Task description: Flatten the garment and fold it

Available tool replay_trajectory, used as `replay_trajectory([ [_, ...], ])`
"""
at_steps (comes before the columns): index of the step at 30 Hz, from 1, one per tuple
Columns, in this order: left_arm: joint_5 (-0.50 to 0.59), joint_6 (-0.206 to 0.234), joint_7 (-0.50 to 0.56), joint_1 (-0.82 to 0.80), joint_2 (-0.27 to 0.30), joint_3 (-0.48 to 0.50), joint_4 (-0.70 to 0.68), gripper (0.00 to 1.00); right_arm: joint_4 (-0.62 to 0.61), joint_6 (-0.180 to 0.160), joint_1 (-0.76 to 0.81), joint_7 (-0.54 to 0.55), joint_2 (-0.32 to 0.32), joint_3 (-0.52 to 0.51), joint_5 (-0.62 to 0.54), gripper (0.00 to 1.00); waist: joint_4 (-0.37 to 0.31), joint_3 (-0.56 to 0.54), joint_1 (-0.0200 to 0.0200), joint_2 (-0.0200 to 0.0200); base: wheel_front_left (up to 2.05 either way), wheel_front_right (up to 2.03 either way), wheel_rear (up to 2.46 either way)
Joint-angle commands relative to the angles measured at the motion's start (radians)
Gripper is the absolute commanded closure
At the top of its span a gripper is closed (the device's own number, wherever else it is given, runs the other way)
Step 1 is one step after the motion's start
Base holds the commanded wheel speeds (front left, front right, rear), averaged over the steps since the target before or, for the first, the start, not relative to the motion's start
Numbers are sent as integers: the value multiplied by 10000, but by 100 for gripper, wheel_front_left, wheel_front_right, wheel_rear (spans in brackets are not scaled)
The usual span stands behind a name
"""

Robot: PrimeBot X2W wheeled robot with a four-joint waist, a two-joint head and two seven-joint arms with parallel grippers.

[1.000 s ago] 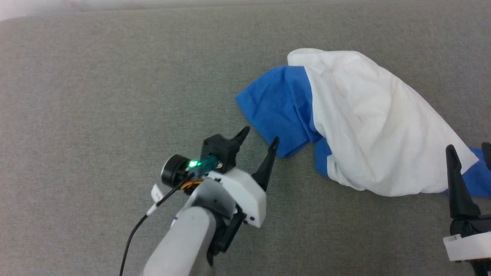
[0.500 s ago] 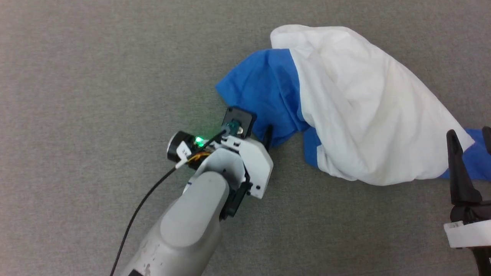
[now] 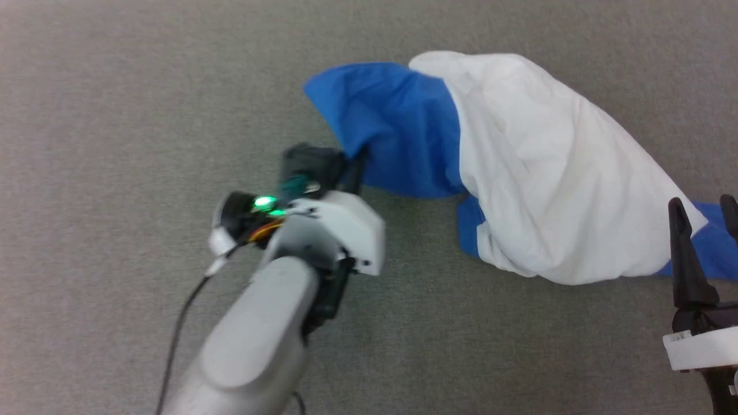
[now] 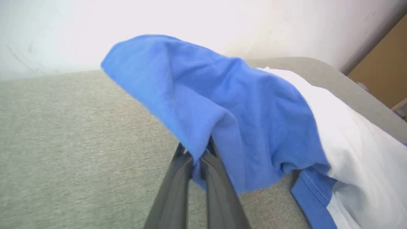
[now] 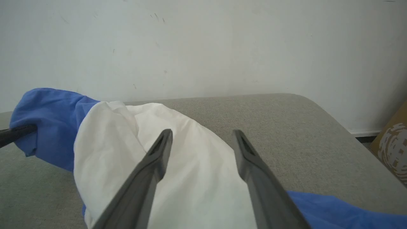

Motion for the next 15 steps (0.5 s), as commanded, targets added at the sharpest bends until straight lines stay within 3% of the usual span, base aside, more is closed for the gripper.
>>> replay_trajectory([
  [1,-170,203,-40,490,345,276,-563,100,21,-21,71,24,77,3,-48,0,489,-608,-1,-1,0,0,0],
  [5,-389,980,285,2031,1516,1290,-3062,100,8,-21,290,124,188,-60,-149,0,817,-972,-1,-1,0,0,0],
  [9,-535,2110,909,4297,2495,2400,-5804,100,-45,-21,430,179,271,-129,-208,0,1029,-1074,-1,-1,0,0,0],
  [12,-842,2846,1104,6196,2749,3178,-7197,100,-29,-21,530,187,289,-202,-175,0,1166,-1021,-1,-1,0,0,0],
  [15,-1304,3198,1045,7904,2639,3588,-7613,100,55,-21,616,188,256,-246,-131,0,1277,-950,-1,-1,0,0,0],
])
